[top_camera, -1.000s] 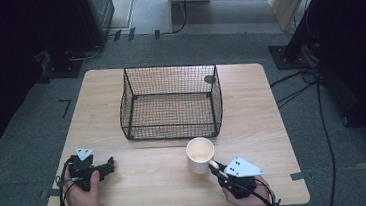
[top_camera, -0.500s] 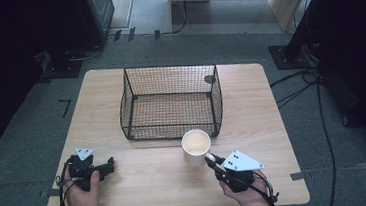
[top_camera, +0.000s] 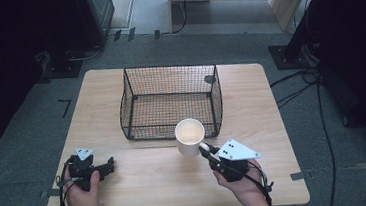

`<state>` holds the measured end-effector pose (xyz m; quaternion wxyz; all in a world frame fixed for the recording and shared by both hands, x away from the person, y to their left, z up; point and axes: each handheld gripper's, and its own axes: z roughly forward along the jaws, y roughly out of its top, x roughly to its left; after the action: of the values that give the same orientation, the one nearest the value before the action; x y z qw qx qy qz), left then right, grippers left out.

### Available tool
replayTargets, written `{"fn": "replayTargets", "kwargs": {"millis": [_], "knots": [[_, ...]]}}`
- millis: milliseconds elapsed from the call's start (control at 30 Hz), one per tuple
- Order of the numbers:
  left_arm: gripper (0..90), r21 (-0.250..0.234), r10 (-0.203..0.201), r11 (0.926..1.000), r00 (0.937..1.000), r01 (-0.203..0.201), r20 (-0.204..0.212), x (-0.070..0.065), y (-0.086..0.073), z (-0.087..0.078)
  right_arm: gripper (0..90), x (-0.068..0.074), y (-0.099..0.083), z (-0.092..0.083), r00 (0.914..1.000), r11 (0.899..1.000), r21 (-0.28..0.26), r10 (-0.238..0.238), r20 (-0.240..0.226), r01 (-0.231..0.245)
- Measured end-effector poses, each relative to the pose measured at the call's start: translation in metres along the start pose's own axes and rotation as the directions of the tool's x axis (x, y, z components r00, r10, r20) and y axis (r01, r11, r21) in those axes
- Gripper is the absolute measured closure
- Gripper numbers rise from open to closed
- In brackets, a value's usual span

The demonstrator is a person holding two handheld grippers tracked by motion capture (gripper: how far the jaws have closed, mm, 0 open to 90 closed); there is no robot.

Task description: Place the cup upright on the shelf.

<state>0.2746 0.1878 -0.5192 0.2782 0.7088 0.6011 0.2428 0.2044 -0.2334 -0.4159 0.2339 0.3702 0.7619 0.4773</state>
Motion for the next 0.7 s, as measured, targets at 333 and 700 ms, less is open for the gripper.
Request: {"fn": "replayTargets", "kwargs": {"millis": [333,700], "knots": [[0.0,0.001,0.001,1.0000,1.0000,-0.001,0.001,0.000,0.000,0.000,80.7,-0.005,0.018,0.008,1.0000,1.000,-0.024,0.000,-0.003,0.000],[0.0,-0.001,0.000,1.0000,1.0000,0.000,0.002,0.000,0.000,0.000,80.7,-0.011,0.038,0.022,1.0000,0.998,-0.062,0.002,0.006,-0.002]]}}
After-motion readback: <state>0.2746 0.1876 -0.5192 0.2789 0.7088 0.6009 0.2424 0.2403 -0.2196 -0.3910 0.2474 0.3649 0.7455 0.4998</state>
